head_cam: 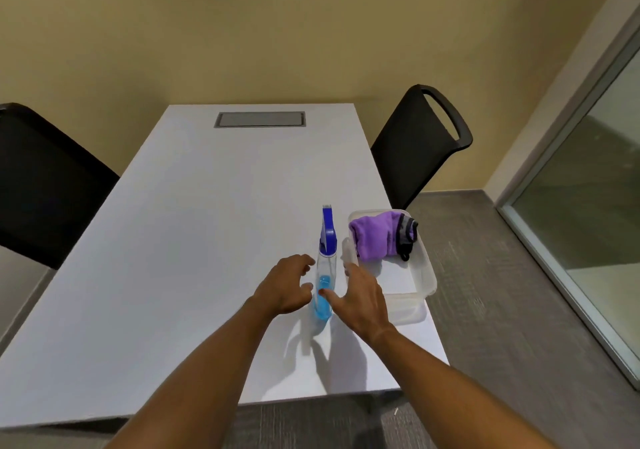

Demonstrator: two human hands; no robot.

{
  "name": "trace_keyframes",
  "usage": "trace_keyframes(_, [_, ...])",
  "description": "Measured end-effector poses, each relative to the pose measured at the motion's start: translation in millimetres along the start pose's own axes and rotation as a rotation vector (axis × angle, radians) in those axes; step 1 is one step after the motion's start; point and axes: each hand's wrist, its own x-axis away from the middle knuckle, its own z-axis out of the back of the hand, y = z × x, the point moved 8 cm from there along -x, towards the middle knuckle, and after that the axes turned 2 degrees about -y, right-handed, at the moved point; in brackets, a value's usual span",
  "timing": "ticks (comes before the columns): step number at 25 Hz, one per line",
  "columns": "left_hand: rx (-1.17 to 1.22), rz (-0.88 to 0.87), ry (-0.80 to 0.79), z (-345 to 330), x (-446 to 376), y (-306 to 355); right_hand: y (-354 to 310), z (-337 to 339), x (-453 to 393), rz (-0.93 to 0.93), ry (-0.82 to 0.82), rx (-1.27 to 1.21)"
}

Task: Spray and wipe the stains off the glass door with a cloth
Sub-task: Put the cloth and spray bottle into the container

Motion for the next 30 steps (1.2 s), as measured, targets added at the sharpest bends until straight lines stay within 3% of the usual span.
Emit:
trace_keyframes(14, [0.147, -0.172, -0.061, 9, -36, -1, -10, 1, -5, 0.016, 0.277, -0.178])
trace_keyframes(30, [0.098, -0.344, -0.062, 68, -33, 60, -32, 95, -15, 0.148, 0.041, -0.438])
